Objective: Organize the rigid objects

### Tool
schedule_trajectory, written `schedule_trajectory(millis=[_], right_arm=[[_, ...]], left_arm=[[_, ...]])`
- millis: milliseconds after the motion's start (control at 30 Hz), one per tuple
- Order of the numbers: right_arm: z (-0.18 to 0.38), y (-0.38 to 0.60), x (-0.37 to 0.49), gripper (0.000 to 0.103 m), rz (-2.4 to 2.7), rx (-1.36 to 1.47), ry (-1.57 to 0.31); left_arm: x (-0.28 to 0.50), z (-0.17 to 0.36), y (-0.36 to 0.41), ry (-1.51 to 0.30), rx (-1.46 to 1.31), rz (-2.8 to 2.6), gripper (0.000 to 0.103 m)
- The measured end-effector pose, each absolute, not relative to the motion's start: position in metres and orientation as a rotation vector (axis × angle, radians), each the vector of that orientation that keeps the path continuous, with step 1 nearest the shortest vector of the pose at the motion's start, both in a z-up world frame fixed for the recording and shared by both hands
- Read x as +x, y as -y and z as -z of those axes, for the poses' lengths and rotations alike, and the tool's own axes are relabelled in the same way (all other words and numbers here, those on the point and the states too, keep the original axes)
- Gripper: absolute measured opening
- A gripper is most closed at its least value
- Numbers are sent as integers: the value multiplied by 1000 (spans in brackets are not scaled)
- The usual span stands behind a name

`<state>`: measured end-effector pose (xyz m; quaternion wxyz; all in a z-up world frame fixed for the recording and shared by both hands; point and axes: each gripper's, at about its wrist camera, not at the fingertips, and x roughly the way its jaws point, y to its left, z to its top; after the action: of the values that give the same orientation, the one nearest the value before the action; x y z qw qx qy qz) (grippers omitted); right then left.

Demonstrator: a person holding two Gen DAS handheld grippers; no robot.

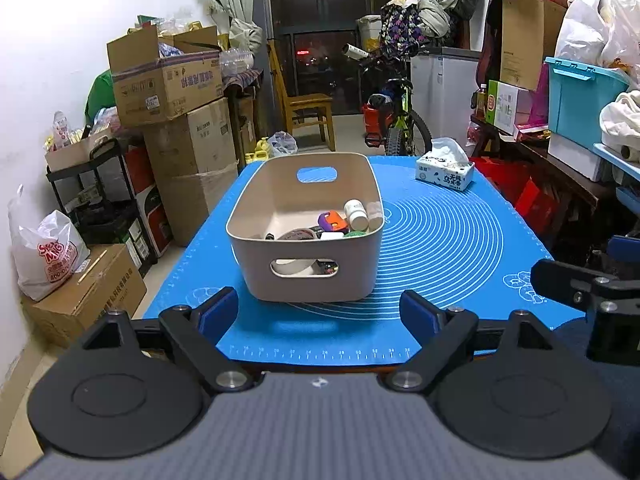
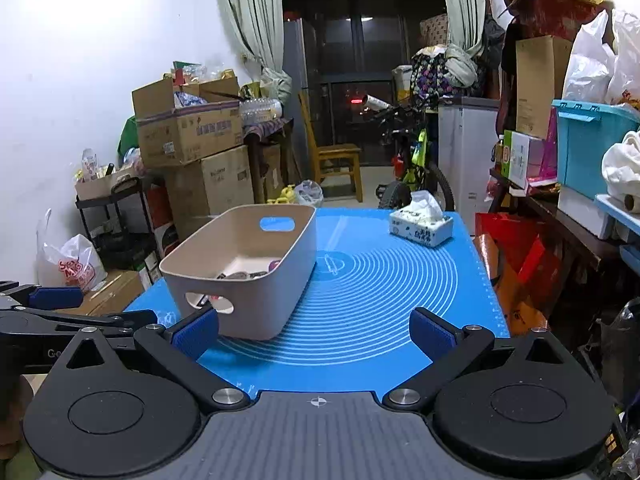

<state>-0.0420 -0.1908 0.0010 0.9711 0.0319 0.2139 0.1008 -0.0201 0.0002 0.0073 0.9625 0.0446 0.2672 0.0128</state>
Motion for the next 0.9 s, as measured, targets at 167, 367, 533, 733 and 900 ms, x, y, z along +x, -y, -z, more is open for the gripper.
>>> schedule_trajectory(millis=[167,367,533,733,900], right_arm=[[3,187,-40,101,-210,59,-443],[7,184,-39,101,-212,43,-453],[7,182,-40,101,-215,34,-452],[7,182,-40,101,-209,42,-451],[7,183,-39,101,-206,44,-453]], left_arm=[[-19,-5,-1,-549,83,-27,88],[-19,-3,-3,-557,72,-15,88],[-18,-2,-3,-566,71,-14,88],[-18,-1,-3,-570,70,-13,88],[-18,-1,-3,-571,70,-13,88]])
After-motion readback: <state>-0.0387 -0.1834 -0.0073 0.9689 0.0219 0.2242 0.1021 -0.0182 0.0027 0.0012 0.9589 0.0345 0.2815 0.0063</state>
